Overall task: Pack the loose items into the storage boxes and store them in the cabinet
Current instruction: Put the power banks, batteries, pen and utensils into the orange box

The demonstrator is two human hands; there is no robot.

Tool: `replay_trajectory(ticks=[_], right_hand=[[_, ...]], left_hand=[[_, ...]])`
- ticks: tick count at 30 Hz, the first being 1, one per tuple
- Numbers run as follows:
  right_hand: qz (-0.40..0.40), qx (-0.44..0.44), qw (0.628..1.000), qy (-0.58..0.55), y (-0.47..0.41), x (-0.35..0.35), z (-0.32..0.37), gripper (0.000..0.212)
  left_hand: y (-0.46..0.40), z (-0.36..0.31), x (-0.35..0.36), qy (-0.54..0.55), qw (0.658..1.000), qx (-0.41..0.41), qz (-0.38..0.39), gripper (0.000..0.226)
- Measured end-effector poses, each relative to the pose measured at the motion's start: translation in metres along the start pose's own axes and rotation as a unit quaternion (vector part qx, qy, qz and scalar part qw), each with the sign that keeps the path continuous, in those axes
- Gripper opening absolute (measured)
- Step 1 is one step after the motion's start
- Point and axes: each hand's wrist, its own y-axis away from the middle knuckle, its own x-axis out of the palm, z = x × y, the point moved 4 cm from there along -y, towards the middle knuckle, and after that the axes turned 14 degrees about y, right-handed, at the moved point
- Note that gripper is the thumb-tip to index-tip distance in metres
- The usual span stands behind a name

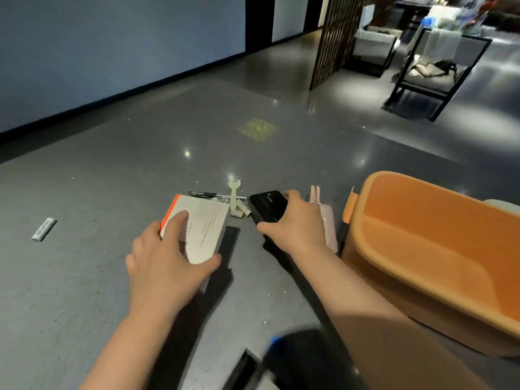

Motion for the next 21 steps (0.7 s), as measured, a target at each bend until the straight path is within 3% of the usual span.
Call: replay_trajectory(ticks=[5, 8, 12, 16, 21], right_hand=[[-0.127, -0.043, 0.990, -0.043, 0.044, -0.095, -0.013, 0.087], [-0.182, 0.000, 0.983, -0.035, 0.061, -0.153, -0.062, 0.090], [-0.201, 0.119, 0.972, -0.028, 0.086, -0.199, -0.156, 0.078], [-0.203, 0.218, 0.954, -0.033, 0.115, -0.207, -0.230, 0.068], [-0.209, 0.256, 0.943, -0.036, 0.121, -0.200, -0.271, 0.065]], left_hand=[[-0.030, -0.080, -0.021, 0.076, 0.994, 0.083, -0.013, 0.088], [-0.029, -0.153, -0.003, 0.130, 0.979, 0.157, 0.029, 0.091], [-0.008, -0.239, 0.054, 0.165, 0.936, 0.253, 0.183, 0.092], [0.005, -0.288, 0.113, 0.115, 0.894, 0.302, 0.311, 0.093], [0.022, -0.311, 0.184, -0.019, 0.785, 0.346, 0.513, 0.103]])
